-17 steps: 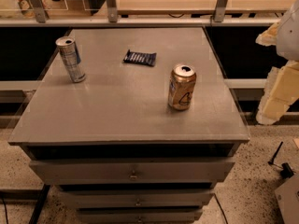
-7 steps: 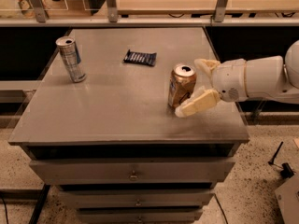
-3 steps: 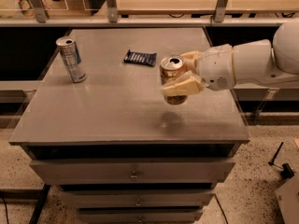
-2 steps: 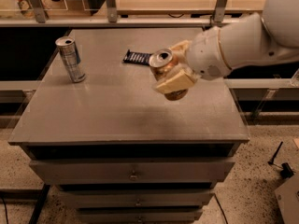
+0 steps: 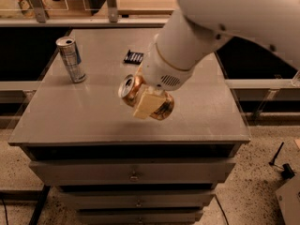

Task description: Knock orange can over

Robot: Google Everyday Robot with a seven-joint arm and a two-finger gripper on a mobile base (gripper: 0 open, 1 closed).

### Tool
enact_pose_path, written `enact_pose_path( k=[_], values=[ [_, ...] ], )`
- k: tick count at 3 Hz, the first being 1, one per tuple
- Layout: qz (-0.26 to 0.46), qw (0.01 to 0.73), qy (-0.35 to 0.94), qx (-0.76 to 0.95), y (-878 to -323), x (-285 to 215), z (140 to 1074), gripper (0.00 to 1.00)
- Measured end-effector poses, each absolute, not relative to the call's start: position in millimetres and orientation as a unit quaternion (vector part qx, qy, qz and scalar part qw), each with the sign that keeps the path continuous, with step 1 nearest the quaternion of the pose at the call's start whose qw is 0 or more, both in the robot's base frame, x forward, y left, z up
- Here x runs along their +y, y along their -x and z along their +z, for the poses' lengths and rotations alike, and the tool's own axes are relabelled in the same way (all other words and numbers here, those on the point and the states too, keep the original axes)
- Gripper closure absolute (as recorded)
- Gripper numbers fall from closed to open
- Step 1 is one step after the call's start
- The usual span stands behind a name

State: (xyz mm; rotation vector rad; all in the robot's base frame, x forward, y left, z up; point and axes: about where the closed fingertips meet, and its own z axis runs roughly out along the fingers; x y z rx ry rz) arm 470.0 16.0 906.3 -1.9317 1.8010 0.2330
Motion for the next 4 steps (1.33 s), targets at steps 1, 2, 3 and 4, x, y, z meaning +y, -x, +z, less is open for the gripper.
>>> enact_pose_path(
  k=[1, 2, 3, 4],
  values=[
    [0.032, 0.144, 0.742, 0.654, -475, 0, 873, 0.51],
    [-0.040, 0.069, 0.756, 0.650, -504, -44, 859, 0.51],
    [-0.116, 0.015, 0.754, 0.646, -540, -96, 856, 0.50],
    [-0.162, -0.024, 0.749, 0.642, -562, -131, 852, 0.33]
  ],
)
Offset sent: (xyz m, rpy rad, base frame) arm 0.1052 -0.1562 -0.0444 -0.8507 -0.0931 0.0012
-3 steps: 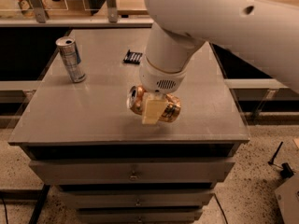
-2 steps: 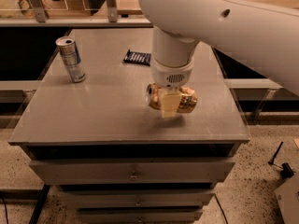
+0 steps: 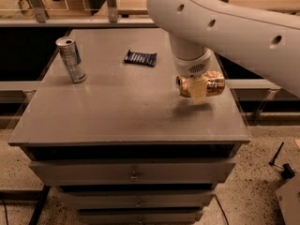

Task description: Knock orange can over

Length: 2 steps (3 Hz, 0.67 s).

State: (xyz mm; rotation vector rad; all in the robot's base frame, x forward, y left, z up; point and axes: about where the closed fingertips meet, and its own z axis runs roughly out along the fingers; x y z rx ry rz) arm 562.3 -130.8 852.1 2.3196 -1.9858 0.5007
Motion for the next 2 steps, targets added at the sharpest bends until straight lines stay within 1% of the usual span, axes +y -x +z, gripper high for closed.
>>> enact_pose_path(
  k=[1, 2],
  values=[
    [0.169, 0.042, -0.751, -0.637, -569.4, -148.0, 849.7, 0.10],
    [0.170, 0.040, -0.751, -0.637, -569.8, -147.9, 849.6, 0.00]
  ],
)
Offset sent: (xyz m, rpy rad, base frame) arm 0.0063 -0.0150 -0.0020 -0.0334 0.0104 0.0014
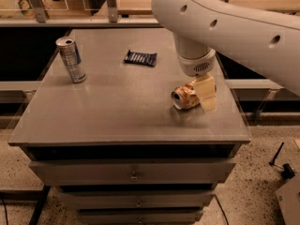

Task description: Knock orange can over

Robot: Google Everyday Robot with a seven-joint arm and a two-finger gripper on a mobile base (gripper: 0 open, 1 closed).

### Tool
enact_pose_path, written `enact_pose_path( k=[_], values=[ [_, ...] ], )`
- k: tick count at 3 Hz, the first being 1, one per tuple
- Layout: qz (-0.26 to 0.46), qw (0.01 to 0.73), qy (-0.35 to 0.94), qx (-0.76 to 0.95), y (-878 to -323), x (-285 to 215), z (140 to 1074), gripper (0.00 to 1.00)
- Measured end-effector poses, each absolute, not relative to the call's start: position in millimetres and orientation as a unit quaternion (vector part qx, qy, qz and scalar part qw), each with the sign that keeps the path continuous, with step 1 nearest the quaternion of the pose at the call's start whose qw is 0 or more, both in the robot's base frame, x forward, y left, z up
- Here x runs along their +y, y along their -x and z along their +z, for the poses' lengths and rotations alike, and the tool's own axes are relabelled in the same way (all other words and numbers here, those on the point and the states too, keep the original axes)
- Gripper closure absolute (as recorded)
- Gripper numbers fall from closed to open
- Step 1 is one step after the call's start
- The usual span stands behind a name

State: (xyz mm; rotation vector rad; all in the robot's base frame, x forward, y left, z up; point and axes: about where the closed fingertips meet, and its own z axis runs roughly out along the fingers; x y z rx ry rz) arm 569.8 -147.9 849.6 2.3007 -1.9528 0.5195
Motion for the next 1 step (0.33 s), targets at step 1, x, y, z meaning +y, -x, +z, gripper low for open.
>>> enact_pose_path(
  k=[1],
  values=[
    [0.170, 0.040, -0.751, -0.637, -569.9, -147.9, 849.6, 0.00]
  ],
)
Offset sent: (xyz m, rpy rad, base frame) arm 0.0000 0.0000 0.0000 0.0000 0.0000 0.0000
